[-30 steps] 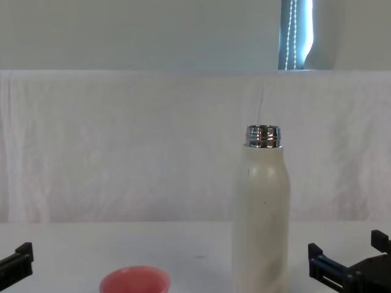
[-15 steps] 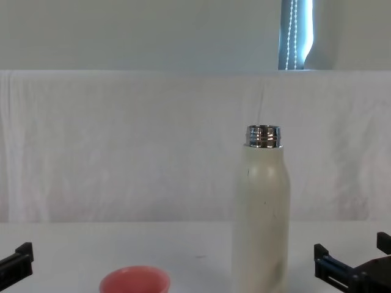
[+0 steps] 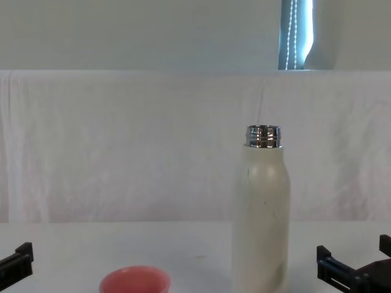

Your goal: Grasp the thermos with one hand and pour water into the cup lid.

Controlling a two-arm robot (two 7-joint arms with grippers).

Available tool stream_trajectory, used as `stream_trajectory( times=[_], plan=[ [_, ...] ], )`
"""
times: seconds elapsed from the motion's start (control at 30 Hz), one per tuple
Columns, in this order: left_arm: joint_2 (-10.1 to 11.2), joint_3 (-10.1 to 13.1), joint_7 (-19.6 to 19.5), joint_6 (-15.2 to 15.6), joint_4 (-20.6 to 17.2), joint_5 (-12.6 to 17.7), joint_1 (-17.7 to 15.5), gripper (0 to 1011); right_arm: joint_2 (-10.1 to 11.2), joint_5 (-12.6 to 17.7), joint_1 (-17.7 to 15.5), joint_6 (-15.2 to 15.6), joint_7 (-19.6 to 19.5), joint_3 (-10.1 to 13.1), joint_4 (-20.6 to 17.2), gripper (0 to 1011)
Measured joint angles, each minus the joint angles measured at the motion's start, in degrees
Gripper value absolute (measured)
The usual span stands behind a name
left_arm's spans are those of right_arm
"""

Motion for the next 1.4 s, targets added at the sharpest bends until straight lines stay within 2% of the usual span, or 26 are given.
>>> stream_trajectory(
  times=[0.43,0.87,1.17,1.4],
  plan=[
    [0.0,0.0,0.0,0.0,0.0,0.0,0.0,1001,-0.4,0.1,0.8,0.1,0.0,0.1,1.3,1001],
    [0.0,0.0,0.0,0.0,0.0,0.0,0.0,1001,-0.4,0.1,1.0,0.4,0.4,-0.5,0.4,1001],
    [0.0,0.0,0.0,0.0,0.0,0.0,0.0,1001,-0.7,0.4,2.5,0.4,0.4,-0.4,4.4,1001],
    [0.0,0.0,0.0,0.0,0.0,0.0,0.0,1001,-0.9,0.5,3.0,0.1,0.1,-0.1,5.7,1001]
  ],
)
